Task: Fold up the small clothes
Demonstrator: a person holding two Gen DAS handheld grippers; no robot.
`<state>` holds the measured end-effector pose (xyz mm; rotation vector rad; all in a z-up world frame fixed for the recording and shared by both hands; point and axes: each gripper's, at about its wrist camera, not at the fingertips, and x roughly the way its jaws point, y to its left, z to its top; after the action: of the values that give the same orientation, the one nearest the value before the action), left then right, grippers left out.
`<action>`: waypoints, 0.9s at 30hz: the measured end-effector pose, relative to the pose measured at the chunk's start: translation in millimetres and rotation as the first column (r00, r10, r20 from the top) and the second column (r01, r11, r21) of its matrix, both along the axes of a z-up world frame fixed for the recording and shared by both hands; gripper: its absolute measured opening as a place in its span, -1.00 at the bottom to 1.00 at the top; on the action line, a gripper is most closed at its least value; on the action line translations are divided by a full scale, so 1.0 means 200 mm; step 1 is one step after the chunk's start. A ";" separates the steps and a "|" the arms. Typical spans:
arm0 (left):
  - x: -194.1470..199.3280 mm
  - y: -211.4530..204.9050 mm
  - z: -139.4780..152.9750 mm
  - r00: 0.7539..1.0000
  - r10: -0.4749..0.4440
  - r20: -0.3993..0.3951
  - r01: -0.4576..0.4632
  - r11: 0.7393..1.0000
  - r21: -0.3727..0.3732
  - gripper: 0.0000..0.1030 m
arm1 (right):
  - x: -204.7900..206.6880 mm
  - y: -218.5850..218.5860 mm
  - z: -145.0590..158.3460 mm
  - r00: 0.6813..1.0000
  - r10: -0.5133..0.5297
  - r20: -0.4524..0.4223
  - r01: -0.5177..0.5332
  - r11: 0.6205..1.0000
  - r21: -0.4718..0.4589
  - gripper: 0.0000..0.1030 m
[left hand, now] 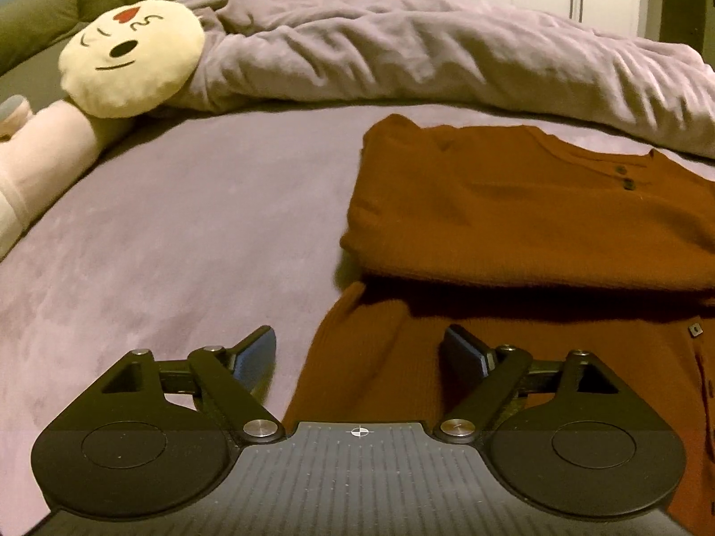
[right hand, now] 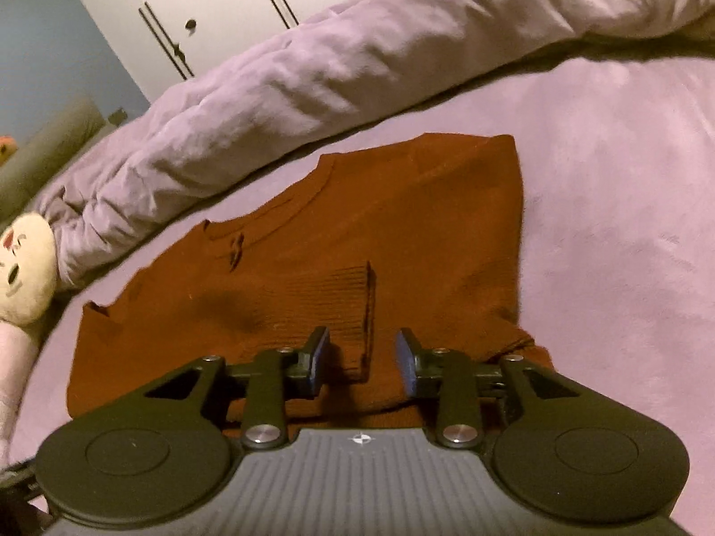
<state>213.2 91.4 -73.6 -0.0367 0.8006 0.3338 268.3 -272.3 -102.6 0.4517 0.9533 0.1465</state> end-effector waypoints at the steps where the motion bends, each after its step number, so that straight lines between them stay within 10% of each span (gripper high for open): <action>1: 0.00 0.00 0.00 1.000 0.000 0.000 0.000 1.000 0.006 0.74 | 0.01 0.01 0.00 1.000 0.001 0.003 -0.001 1.000 0.021 -0.25; 8: 0.02 0.01 -0.02 1.000 0.020 0.003 -0.020 1.000 0.004 0.83 | 0.08 0.11 -0.02 0.998 0.056 0.019 -0.056 0.998 0.014 -0.05; 15: 0.04 0.03 -0.03 0.999 0.037 0.013 -0.037 0.999 0.002 0.84 | 0.06 0.16 0.03 0.995 0.088 0.041 -0.086 0.994 -0.062 -0.78; 27: 0.12 0.02 -0.01 0.998 0.060 0.024 -0.061 0.997 0.040 0.84 | 0.00 0.20 0.22 0.970 0.100 0.224 -0.024 0.948 -0.317 -0.90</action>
<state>238.0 96.0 -75.1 -0.0261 0.7708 0.4060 269.2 -231.6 -58.8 0.1072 0.7380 0.1016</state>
